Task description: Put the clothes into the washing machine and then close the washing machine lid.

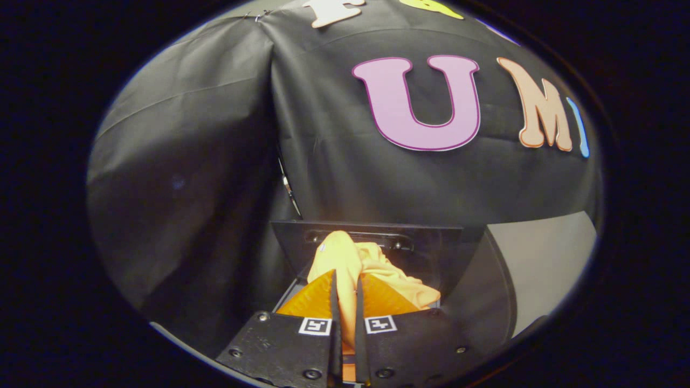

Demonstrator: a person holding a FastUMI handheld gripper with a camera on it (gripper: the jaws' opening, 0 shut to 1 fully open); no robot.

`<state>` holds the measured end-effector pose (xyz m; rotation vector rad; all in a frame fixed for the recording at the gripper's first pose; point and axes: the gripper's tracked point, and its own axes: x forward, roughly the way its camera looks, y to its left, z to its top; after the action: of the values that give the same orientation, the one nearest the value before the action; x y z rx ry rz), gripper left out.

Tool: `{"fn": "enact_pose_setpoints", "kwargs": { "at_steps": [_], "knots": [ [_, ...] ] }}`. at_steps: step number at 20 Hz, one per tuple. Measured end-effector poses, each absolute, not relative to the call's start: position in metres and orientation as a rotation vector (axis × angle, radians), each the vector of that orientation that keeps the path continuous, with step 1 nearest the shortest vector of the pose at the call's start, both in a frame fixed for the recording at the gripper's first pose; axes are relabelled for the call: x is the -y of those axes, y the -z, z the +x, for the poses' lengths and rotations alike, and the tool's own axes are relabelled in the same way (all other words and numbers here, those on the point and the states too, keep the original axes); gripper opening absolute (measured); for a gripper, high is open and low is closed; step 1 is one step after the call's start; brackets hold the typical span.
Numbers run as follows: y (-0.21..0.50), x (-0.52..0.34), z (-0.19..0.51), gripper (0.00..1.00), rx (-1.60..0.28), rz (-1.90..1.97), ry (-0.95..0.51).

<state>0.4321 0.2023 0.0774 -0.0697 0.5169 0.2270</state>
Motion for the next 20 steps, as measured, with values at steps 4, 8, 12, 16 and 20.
{"fn": "enact_pose_setpoints", "kwargs": {
  "at_steps": [4,8,12,16,20],
  "knots": [
    [-0.056,-0.21,0.44,0.09,-0.515,-0.061,-0.223],
    [-0.037,-0.216,0.446,0.11,-0.528,-0.045,-0.213],
    [-0.008,-0.214,0.448,0.15,-0.573,-0.071,-0.177],
    [0.0,-0.212,0.453,0.28,-0.544,-0.064,-0.161],
    [-0.024,-0.218,0.462,0.54,-0.477,-0.08,-0.18]
  ]
}}
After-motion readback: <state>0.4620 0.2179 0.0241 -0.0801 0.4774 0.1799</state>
